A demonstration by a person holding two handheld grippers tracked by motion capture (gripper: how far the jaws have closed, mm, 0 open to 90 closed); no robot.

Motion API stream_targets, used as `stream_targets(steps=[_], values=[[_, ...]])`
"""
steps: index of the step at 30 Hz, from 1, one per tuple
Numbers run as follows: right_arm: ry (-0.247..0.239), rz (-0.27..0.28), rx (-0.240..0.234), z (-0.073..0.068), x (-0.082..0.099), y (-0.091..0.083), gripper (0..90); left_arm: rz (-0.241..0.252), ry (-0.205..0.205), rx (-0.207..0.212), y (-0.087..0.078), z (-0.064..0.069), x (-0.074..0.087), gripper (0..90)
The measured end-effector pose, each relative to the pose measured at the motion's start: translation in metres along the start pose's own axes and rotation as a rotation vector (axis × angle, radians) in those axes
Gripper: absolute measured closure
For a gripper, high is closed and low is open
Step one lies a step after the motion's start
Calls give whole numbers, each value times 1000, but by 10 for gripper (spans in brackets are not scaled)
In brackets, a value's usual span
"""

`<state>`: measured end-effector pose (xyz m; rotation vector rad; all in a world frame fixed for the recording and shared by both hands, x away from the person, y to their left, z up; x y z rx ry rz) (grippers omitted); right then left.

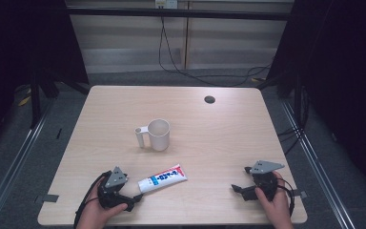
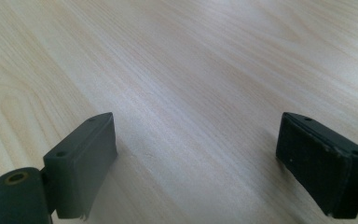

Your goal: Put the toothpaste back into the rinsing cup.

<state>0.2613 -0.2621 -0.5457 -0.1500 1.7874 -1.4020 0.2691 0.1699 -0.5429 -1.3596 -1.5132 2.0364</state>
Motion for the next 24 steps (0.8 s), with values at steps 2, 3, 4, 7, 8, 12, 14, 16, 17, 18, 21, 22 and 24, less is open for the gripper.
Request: stream_targets(steps=[2,3,4,7,8,12,14,16,17,18,21,22,24], values=[[1,1,0,0,0,0,116,1,1,-1,0,0,0,65],[1,0,0,0,0,0,116,0,-6,0,0,1,0,66],[1,1,0,0,0,0,116,-4,-1,0,-1,1,1,66],[1,1,0,0,0,0,116,-3,-6,-1,-2,1,1,107],[2,1,-1,0,0,0,116,-22,-24,13,-6,0,1,140],[2,1,-1,0,0,0,115,-56,-28,31,-16,0,-2,158],[1,1,-1,0,0,0,115,-59,-19,39,-21,1,-5,158],[1,1,-1,0,0,0,116,-70,-11,39,-26,4,-9,158],[1,1,0,0,0,0,115,-84,-3,37,-28,5,-11,158],[1,1,-1,0,0,0,115,-88,-1,37,-29,6,-13,158],[1,1,-1,0,0,0,116,-116,22,40,-33,11,-20,158],[1,1,-1,0,0,0,116,-129,39,27,-34,11,-22,158],[1,1,-1,0,0,0,116,-147,46,28,-35,13,-27,159]])
Point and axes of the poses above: each handheld gripper's, and its own axes: y roughly forward along the jaws, x roughly out of its underside, z roughly to its right, the point moved 5 cm from there along y, roughly forward along the jaws, and after that the axes turned 14 degrees about -z, right-handed, at the moved point
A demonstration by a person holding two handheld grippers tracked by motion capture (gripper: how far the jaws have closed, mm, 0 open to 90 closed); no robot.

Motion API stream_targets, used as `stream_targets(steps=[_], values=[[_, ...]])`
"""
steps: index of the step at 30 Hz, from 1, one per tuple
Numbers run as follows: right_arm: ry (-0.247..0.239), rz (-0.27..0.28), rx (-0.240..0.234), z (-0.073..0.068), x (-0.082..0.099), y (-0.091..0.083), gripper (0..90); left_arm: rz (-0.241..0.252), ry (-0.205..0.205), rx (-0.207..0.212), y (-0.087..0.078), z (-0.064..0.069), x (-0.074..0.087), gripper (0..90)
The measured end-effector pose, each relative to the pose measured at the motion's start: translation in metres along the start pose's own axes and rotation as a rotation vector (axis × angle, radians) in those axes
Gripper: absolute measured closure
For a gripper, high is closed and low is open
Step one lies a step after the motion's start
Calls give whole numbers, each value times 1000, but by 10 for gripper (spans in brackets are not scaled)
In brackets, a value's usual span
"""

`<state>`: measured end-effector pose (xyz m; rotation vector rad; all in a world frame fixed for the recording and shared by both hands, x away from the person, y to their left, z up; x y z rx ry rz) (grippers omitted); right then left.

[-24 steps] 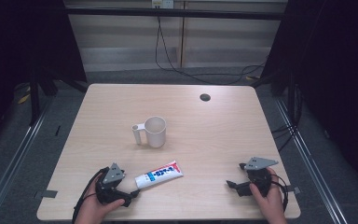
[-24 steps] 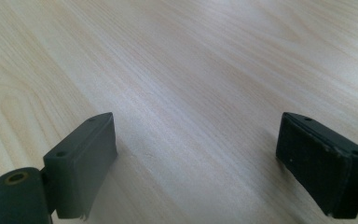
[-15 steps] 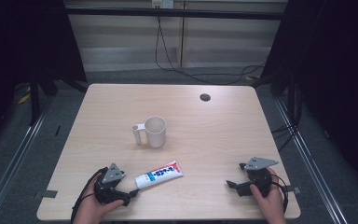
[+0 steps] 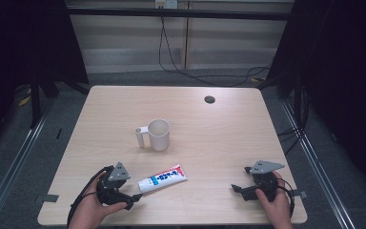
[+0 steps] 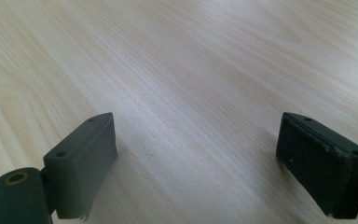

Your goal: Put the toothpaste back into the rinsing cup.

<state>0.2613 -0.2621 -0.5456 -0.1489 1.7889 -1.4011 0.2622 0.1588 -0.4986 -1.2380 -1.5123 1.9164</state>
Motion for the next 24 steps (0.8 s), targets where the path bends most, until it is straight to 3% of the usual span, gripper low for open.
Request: stream_targets(steps=[7,24], values=[[0,0,0,0,0,0,116,-92,33,8,1,0,-19,171],[-1,1,-2,0,0,0,116,-191,137,-17,3,5,-70,223]])
Point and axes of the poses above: each handheld gripper's, and its own axes: y roughly forward along the jaws, x roughly out of its underside, z roughly to its right, the point moved 5 cm from there along y, roughly forward along the jaws, and after that the axes turned 14 degrees about -z, right-handed, at the moved point
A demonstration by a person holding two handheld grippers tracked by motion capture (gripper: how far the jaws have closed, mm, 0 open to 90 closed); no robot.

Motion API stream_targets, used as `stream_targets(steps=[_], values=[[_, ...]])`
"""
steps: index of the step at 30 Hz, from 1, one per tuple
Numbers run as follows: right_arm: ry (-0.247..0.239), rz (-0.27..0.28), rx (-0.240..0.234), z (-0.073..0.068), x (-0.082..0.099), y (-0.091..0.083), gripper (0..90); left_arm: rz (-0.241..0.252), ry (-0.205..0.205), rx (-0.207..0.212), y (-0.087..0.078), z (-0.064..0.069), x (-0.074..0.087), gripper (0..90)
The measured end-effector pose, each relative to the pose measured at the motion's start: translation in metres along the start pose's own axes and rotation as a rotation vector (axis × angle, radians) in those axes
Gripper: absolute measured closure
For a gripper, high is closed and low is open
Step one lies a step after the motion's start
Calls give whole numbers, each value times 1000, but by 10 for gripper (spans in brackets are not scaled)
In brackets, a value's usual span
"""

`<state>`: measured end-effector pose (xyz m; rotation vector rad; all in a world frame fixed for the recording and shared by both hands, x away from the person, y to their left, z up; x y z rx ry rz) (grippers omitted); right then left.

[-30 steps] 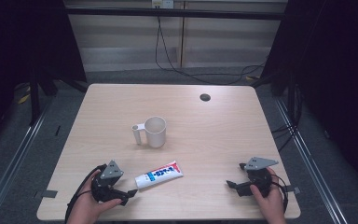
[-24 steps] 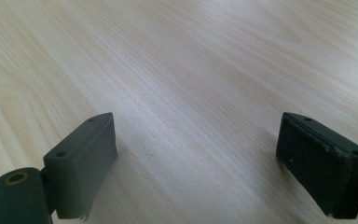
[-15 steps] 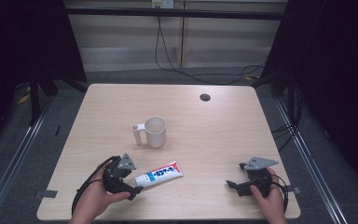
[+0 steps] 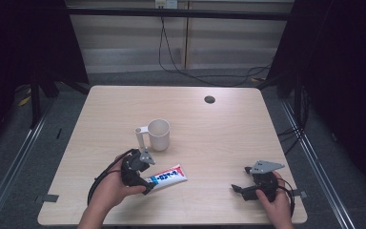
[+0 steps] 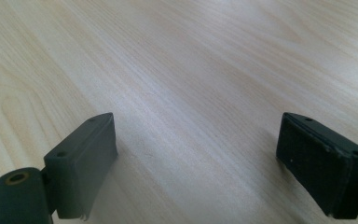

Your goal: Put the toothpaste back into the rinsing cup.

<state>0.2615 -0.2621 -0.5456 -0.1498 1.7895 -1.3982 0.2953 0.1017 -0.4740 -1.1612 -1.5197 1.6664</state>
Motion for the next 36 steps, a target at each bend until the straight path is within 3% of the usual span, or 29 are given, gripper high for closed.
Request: stream_targets(steps=[9,28,36], values=[[2,1,-5,1,0,0,117,-55,36,-1,5,4,-21,225],[1,0,-5,1,0,0,117,-75,57,24,21,9,-51,242],[1,1,-9,1,0,0,118,-85,60,28,24,10,-56,252]])
Point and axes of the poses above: each handheld gripper's, and its own axes: y roughly forward along the jaws, x roughly out of its underside, z roughly to its right, the point moved 5 cm from there along y, roughly forward along the jaws, and after that the axes turned 14 degrees about -z, right-handed, at the moved point
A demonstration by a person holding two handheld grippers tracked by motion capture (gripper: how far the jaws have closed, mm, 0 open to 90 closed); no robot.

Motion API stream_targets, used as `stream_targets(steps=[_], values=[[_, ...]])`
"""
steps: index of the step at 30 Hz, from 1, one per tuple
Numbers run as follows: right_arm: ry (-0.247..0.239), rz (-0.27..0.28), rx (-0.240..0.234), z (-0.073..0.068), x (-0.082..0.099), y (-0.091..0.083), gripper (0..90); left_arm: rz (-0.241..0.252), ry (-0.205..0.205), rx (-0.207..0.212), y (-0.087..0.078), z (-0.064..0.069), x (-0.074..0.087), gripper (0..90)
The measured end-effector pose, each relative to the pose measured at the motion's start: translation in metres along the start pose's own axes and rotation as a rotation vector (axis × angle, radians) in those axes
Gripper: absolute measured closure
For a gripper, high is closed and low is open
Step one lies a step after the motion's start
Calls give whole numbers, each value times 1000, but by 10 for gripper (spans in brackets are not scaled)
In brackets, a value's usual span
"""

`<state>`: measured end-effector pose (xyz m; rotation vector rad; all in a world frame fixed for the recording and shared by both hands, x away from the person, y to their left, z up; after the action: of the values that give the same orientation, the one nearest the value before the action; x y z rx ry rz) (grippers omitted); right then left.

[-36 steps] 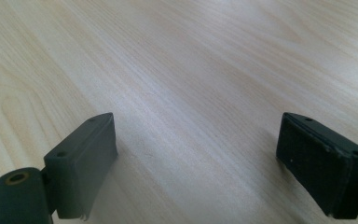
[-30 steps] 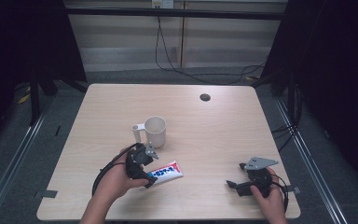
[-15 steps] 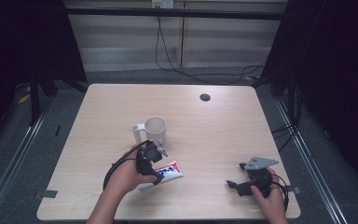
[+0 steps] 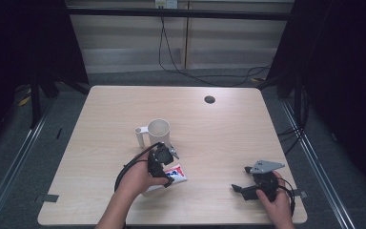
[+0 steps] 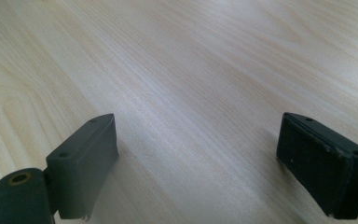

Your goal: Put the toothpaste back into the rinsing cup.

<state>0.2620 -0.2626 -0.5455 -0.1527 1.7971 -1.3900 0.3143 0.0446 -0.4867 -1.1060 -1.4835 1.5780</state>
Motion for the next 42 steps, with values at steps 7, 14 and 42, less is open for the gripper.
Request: stream_targets(steps=[7,14,42], values=[[0,0,0,0,0,0,118,-18,1,2,7,1,-1,252],[0,0,0,0,0,0,118,-34,7,14,13,2,-2,271],[0,0,1,0,0,0,118,-112,11,12,24,7,-10,587]])
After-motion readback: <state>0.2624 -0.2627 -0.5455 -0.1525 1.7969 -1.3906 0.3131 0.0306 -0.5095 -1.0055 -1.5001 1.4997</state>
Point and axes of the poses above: each handheld gripper's, and its own axes: y roughly forward along the jaws, x roughly out of its underside, z roughly to its right, the point moved 5 cm from there along y, roughly forward along the jaws, and after that the axes turned 14 degrees about -z, right-handed, at the moved point
